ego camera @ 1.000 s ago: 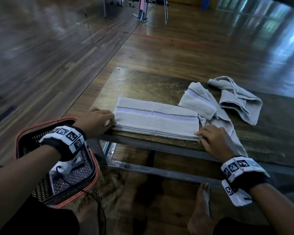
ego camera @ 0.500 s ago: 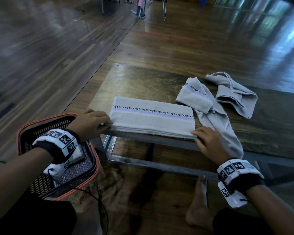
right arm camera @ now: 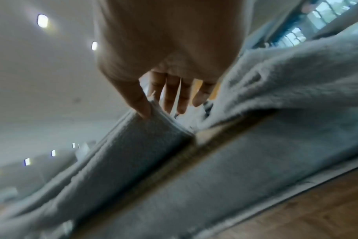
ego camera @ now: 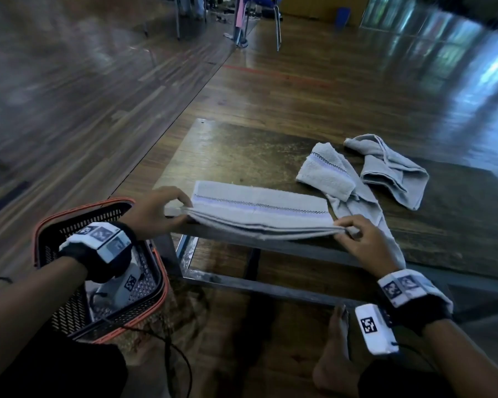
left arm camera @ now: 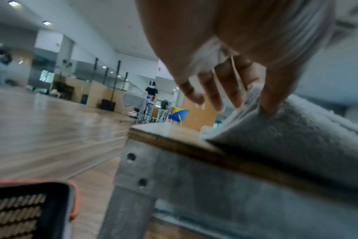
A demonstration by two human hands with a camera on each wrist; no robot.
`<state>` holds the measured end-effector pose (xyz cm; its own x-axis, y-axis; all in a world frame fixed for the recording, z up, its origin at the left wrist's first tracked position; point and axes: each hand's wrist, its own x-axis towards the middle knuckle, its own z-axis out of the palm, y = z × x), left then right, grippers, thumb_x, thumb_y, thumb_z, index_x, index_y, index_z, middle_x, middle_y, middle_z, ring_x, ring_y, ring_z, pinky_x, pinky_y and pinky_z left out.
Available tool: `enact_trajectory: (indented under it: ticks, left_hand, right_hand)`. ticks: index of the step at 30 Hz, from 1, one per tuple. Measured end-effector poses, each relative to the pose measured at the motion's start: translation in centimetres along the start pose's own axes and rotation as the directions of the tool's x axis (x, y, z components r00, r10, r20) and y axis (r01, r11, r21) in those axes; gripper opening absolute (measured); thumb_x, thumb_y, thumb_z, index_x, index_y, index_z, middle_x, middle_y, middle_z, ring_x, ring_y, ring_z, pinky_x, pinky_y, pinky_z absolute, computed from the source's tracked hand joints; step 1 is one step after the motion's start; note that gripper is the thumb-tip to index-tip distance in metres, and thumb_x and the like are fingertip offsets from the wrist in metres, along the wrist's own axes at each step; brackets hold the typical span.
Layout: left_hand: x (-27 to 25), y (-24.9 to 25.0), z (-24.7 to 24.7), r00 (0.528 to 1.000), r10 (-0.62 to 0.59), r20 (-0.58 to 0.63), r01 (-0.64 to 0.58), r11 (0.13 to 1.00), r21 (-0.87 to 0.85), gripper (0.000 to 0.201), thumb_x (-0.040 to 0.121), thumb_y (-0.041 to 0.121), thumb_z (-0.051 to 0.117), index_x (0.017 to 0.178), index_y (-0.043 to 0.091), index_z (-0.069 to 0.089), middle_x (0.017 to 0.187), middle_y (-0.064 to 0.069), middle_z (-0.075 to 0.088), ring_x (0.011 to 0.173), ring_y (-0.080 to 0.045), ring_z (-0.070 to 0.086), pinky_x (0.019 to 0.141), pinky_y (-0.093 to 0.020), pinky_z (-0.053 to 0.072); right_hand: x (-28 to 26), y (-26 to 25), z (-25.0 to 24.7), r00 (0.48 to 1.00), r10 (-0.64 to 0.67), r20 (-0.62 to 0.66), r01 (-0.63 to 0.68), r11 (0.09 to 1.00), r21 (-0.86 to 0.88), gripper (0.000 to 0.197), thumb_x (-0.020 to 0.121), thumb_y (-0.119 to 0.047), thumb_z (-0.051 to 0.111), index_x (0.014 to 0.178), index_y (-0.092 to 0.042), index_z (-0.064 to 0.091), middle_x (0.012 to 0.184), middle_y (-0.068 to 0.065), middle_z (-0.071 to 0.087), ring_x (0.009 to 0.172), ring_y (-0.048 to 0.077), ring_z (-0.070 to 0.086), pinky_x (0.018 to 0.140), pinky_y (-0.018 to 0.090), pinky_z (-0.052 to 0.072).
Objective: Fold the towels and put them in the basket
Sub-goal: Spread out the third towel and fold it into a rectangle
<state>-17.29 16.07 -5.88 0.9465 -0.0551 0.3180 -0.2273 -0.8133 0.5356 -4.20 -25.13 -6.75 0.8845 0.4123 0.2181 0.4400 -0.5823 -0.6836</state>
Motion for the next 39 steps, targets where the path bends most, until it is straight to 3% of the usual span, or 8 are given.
enact_trajectory:
  ticks: [7,12,17,19,23,28,34,39]
  left_hand:
    - [1.6,2.8,-4.2,0.96,-0.269,0.079,0.263,0.766,-0.587,0.003,0.083,0.015,0.061,0.082,0.012,0.062,0.065,0.016,0.065,0.056,0.007,0.055,0.051,-0.002,0.04]
    - [3.4,3.0,-4.1,0.917,-0.365,0.162,0.387,0.71,-0.588,0.009,0.089,0.006,0.053,0.087,0.006,0.061,0.077,0.001,0.067,0.067,-0.002,0.063,0.054,-0.004,0.045]
    - [6.2,2.6,-1.1,0.763,-0.501,-0.408,0.44,0.865,-0.239,0.031,0.09,0.013,0.054,0.12,0.006,0.052,0.116,-0.01,0.058,0.105,-0.024,0.055,0.095,-0.034,0.043]
    - [6.8,3.5,1.0,0.795,-0.351,-0.494,0.362,0.929,-0.076,0.036,0.088,0.012,0.054,0.123,0.003,0.05,0.12,-0.015,0.057,0.108,-0.028,0.054,0.095,-0.037,0.042]
    - [7.6,5.5,6.4,0.98,-0.179,-0.09,0.195,0.954,0.229,0.051,0.087,0.035,0.043,0.133,0.013,0.043,0.138,-0.009,0.048,0.123,-0.027,0.047,0.103,-0.042,0.034]
    - [7.5,6.3,11.1,0.94,-0.233,0.247,0.105,0.89,0.443,0.059,0.092,0.055,0.025,0.142,0.023,0.024,0.155,-0.004,0.022,0.141,-0.022,0.021,0.111,-0.047,0.017]
    - [8.0,3.5,9.7,0.898,-0.314,0.308,0.086,0.812,0.577,0.089,0.081,0.075,0.018,0.148,0.017,0.01,0.159,-0.005,0.003,0.146,-0.02,0.003,0.115,-0.052,0.006]
    - [9.1,2.1,7.2,0.939,-0.342,0.017,0.241,0.694,0.678,0.084,0.087,0.062,0.038,0.147,0.012,0.008,0.156,-0.016,0.007,0.145,-0.027,0.003,0.111,-0.057,-0.01]
  right_hand:
    - [2.0,-2.8,-4.9,0.997,0.027,0.076,-0.058,0.899,0.435,0.033,0.086,-0.001,0.055,0.08,-0.028,0.072,0.079,-0.013,0.071,0.077,-0.005,0.061,0.07,0.006,0.046]
    - [4.4,-2.3,-4.5,0.958,0.172,0.229,-0.256,0.873,0.416,0.015,0.086,-0.007,0.057,0.085,-0.008,0.072,0.073,0.0,0.068,0.074,0.015,0.058,0.068,0.019,0.049]
    - [7.6,-2.3,-1.2,0.95,0.302,-0.081,-0.306,0.951,-0.042,0.027,0.091,-0.021,0.051,0.115,-0.014,0.06,0.115,0.014,0.063,0.106,0.028,0.057,0.093,0.034,0.044]
    - [7.8,-2.9,0.6,0.945,0.289,-0.153,-0.321,0.909,-0.268,0.038,0.089,-0.024,0.047,0.126,-0.014,0.052,0.128,0.014,0.056,0.12,0.032,0.048,0.1,0.043,0.038]
    - [7.3,-4.8,5.0,0.998,0.057,-0.014,-0.057,0.901,-0.431,0.041,0.092,-0.03,0.046,0.13,-0.015,0.048,0.135,0.011,0.051,0.125,0.031,0.042,0.105,0.044,0.031]
    - [7.2,-5.0,8.8,0.959,0.028,0.283,0.153,0.789,-0.595,0.053,0.095,-0.047,0.032,0.145,-0.028,0.026,0.156,0.003,0.019,0.144,0.021,0.015,0.115,0.043,0.018]
    - [7.3,-2.2,7.2,0.927,0.322,0.192,-0.117,0.736,-0.667,0.073,0.087,-0.07,0.022,0.147,-0.03,0.018,0.158,0.008,0.012,0.145,0.025,0.008,0.115,0.046,0.01]
    - [6.8,-2.2,6.6,0.963,0.221,0.153,-0.074,0.765,-0.639,0.042,0.095,-0.043,0.032,0.135,-0.031,0.041,0.137,0.008,0.043,0.127,0.03,0.032,0.103,0.044,0.024]
